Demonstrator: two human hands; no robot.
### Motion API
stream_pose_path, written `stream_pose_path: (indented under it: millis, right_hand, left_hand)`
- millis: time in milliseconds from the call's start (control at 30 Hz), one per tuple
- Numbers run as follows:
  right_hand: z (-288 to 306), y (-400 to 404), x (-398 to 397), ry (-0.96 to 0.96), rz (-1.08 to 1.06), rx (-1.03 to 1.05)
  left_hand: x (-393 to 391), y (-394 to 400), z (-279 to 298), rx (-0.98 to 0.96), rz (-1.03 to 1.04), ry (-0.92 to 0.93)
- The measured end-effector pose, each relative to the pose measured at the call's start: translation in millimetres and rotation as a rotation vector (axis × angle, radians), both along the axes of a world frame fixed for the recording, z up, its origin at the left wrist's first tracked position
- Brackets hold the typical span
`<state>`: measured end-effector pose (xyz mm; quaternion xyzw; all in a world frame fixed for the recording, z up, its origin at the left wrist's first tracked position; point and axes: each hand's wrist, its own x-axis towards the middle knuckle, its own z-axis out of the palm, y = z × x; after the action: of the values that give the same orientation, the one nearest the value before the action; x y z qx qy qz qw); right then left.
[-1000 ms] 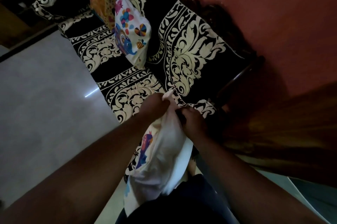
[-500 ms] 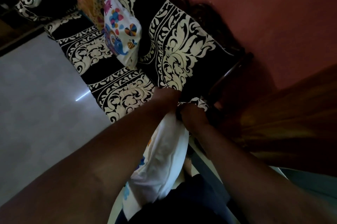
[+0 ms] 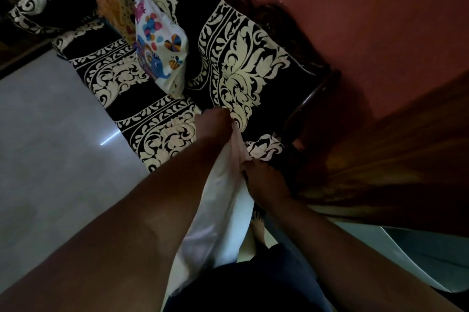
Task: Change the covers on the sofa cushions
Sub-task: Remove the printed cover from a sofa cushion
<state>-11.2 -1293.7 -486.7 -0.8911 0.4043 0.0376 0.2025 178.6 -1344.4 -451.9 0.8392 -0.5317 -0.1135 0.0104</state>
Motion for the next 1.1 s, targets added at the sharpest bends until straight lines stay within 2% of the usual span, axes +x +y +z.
stream_pose_path:
  millis: [133,300,367,500,667,800,900,967,1100]
  right_hand:
    - [0.9,9.8,-9.4,-0.056,0.035,0.003]
    - [14.6,-6.4,11.0,-0.104,-0.047,-0.07]
    - [15.6,-6.6,16.9,-0.085,-0.043,-0.062]
    - [14.8,3.1,22.9,-0.108,-0.037,-0.025]
    - [12.6,14.5,22.0,-0.185,-0.018,-0.085]
    - [10.4,18.7,20.2,-0.144,-0.017,-0.066]
    - [11.5,27.3,20.8,-0.141,-0.028,-0.038]
    - [14.1,32.4,23.7,-0.14,-0.053,-0.035]
    - [17.1,53.5,26.4,-0.117,0.03,-0.017]
  left_hand:
    - [1.0,27.3,8.0,-0.116,0.025,-0.036]
    - [-20.7,88.9,16.8,0.063,-0.095,-0.211]
    - [-18.8,93.2,13.3,0.155,-0.067,-0.153]
    - [-12.0,83.5,1.1,0.325,0.052,0.091]
    - [-11.0,83.0,0.0,0.344,0.064,0.253]
    - [-3.5,88.4,0.1,0.367,0.027,0.401]
    - [-4.0,89.2,-4.0,0.317,0.041,0.467]
    - [-7.4,86.7,-1.4,0.262,0.037,0.448]
    - [-8.8,81.9,1.6,0.036,0.069,0.421]
